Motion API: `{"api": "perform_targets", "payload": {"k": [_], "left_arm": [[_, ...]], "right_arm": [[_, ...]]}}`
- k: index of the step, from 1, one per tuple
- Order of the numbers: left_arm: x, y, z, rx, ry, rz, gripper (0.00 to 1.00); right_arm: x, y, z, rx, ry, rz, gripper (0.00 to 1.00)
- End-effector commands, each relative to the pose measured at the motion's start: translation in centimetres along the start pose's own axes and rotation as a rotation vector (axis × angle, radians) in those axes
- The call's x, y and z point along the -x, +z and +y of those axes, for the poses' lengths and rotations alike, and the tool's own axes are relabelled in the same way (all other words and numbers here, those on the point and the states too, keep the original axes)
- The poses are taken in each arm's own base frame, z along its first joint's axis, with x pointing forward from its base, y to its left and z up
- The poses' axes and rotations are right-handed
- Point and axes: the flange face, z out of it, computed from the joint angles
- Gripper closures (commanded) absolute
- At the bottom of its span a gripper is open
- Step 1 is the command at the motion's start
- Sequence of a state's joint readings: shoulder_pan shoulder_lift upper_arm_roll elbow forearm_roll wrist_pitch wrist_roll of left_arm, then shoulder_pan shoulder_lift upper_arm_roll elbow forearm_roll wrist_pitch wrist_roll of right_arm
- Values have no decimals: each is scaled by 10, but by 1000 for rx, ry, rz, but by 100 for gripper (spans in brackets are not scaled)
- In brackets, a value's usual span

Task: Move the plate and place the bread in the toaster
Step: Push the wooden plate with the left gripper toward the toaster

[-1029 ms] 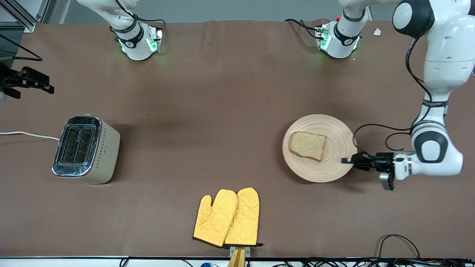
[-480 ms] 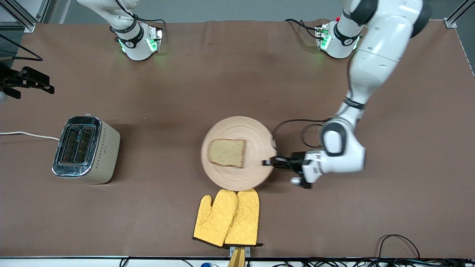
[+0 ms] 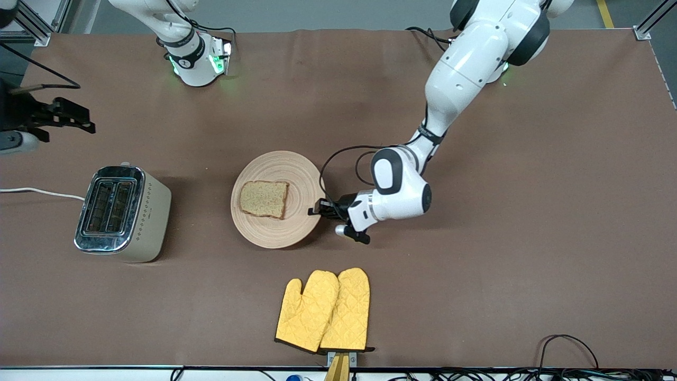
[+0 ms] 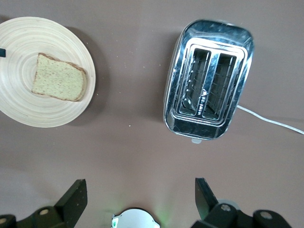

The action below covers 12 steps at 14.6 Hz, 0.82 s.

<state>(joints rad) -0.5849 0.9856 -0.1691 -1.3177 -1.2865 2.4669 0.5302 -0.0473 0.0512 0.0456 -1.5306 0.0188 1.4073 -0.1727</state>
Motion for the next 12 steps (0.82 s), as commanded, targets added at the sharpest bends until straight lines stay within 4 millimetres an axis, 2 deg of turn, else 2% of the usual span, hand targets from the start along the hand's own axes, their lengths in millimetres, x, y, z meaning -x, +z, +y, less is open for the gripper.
{"api": "perform_targets", "payload": {"k": [1,2,3,4,5,6,7,8,9,12], "left_arm": [[0,16,9,12,62,32,100],[2,18,10,12,66,27,98],[3,19,10,11,66,25,92],[4,19,8,9,64,24,76],[-1,12,8,9,55,36,12],[-8,2,9,3,66,45,0],[-21,-18,0,4,40,66,0],[-29,-35,-17,0,9,72,0],[-35,-52,-23,1,12,54,0],[-68,-135,-54,-40,16,-40,0]], "right_arm": [[-9,63,0,-36,46,-27,0],[-14,89,-1,-49,96,-27,0],[-18,110,-4,-55,142,-24,0],[-22,126,-15,-53,165,-19,0],[-26,141,-30,-48,184,-11,0],[-28,154,-45,-42,210,-7,0],[-31,167,-59,-50,256,-6,0],[-35,181,-71,-61,273,0,0],[-38,198,-81,-62,267,28,0],[-49,249,-104,-84,261,95,0]]}}
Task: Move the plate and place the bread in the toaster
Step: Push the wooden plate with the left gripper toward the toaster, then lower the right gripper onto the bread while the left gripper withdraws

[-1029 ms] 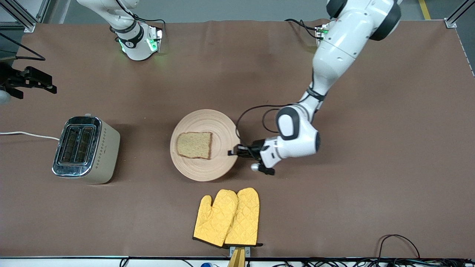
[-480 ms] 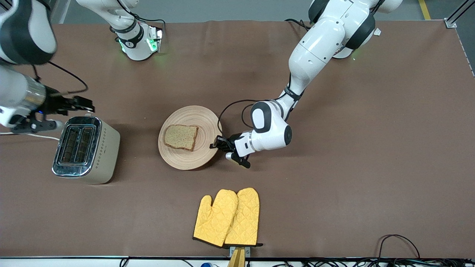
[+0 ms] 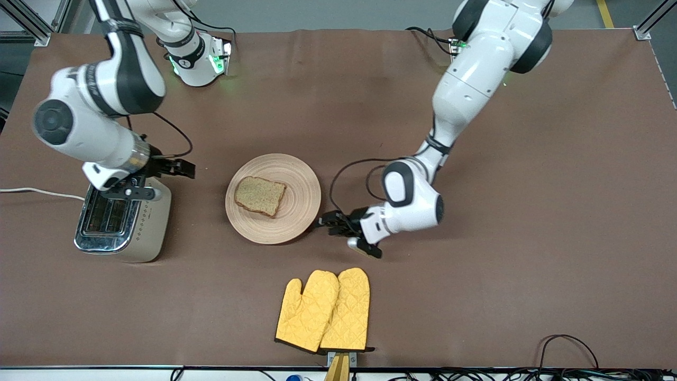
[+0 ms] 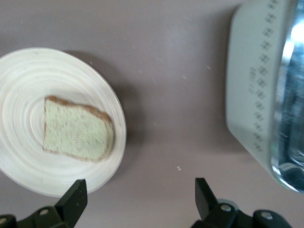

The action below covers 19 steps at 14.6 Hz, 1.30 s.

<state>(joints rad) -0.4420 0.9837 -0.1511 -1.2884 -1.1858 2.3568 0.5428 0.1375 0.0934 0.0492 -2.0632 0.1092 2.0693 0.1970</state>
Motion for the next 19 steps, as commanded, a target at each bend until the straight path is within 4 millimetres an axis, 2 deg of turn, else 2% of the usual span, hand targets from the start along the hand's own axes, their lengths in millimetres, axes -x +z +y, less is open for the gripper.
{"api": "perform_targets", "payload": {"k": [1,4,5,6,8,9,11,14,15,17,19], "left_arm": [[-23,-88,-18,-39,-13,-90,0],[-36,-172,-57,-69,20,-178,0],[-40,-205,-63,-99,39,-194,0],[-43,-235,-62,-132,49,-200,0],[-47,-291,-56,-244,131,-224,0],[-47,-323,-47,-326,178,-249,0],[-47,-367,-10,-507,274,-271,0],[-42,-420,26,-710,329,-292,0],[-40,-441,27,-757,291,-273,0],[-32,-472,49,-838,177,-217,0],[-19,-498,79,-927,69,-177,0]], "right_arm": [[0,48,-12,-48,60,1,0],[-1,98,-42,-63,78,5,0],[2,110,-58,-59,88,7,0],[5,120,-69,-55,101,7,0],[4,140,-73,-51,118,14,0],[2,150,-72,-49,129,17,0],[4,160,-74,-42,125,1,0],[9,169,-68,-25,152,-44,0],[11,172,-68,-21,154,-53,0],[13,172,-73,-18,185,-56,0],[19,174,-87,-13,214,-58,9]]}}
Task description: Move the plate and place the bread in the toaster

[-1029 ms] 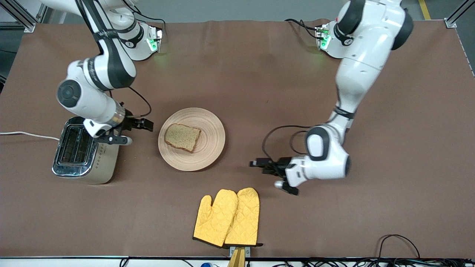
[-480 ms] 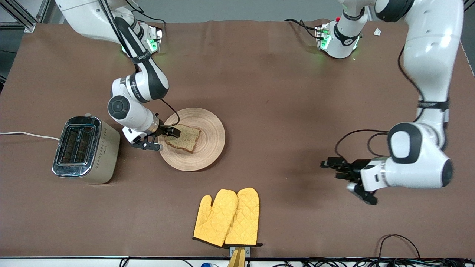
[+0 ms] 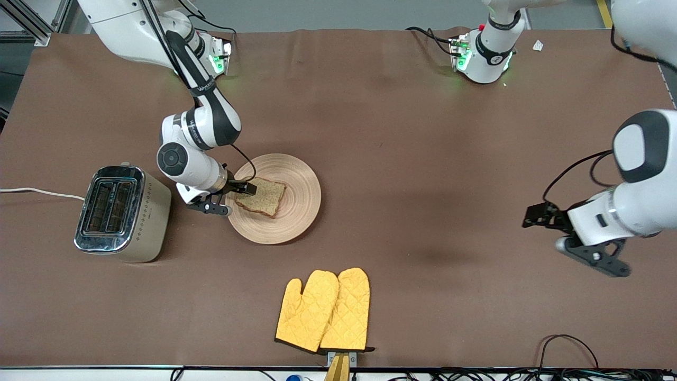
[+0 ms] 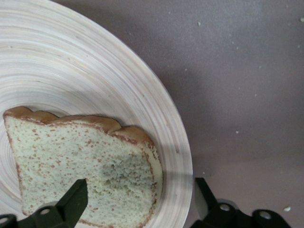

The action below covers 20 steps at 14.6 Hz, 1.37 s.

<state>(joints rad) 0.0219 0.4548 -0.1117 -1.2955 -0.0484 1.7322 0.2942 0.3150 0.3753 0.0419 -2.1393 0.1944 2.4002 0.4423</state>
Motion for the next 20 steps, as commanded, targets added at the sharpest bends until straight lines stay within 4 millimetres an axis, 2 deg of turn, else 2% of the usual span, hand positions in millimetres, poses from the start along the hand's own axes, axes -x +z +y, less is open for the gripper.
{"api": "perform_targets", "payload": {"k": [1,4,7,9,10,11,12,15,17,20], "left_arm": [[32,-54,11,-92,-153,-16,0],[61,-105,8,-104,-249,25,0],[79,-139,8,-128,-265,90,0],[100,-150,14,-140,-277,102,0],[108,-155,18,-144,-278,106,0],[111,-159,22,-149,-273,114,0],[110,-160,28,-146,-264,114,0],[110,-162,46,-147,-236,118,0],[116,-163,60,-150,-217,118,0],[118,-164,78,-152,-190,125,0]], "right_arm": [[14,3,-13,-1,48,-10,13],[15,4,-11,8,47,-18,18],[14,4,-11,8,48,-18,25],[14,6,-9,10,52,-20,29],[13,5,-9,9,53,-19,34],[14,6,-9,10,52,-20,44],[13,7,-9,10,52,-18,49],[11,18,-5,17,58,-24,50],[9,18,-4,16,59,-20,55],[9,22,-4,17,60,-20,76]]}}
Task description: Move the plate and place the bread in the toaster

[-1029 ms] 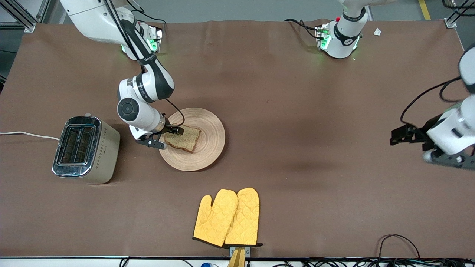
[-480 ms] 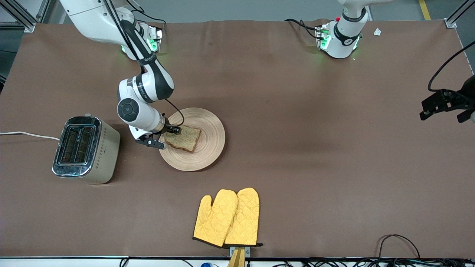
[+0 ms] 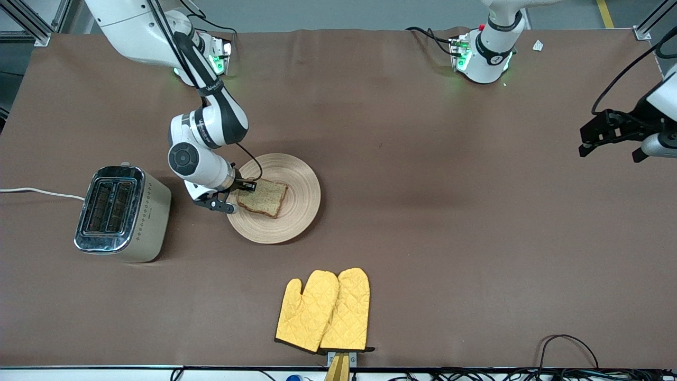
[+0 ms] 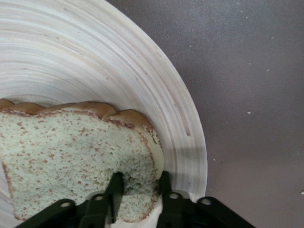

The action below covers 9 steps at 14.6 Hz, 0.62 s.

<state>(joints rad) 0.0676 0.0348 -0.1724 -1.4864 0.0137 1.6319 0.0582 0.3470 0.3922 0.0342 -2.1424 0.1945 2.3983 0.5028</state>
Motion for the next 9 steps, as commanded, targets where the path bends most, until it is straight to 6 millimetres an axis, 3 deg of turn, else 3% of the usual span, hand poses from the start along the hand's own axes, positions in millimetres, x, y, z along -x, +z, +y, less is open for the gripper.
{"api": "perform_targets", "payload": {"k": [1,3,4,9], "left_arm": [[12,-7,20,-25,10,23,0],[13,-10,30,-24,23,26,0],[13,-11,40,-21,38,30,0],[11,-9,39,-13,55,27,0]], "right_arm": [[0,11,4,0,20,-3,82],[0,14,5,2,22,-7,97],[-1,14,4,2,22,-7,99],[-3,5,0,8,9,-27,100]]}}
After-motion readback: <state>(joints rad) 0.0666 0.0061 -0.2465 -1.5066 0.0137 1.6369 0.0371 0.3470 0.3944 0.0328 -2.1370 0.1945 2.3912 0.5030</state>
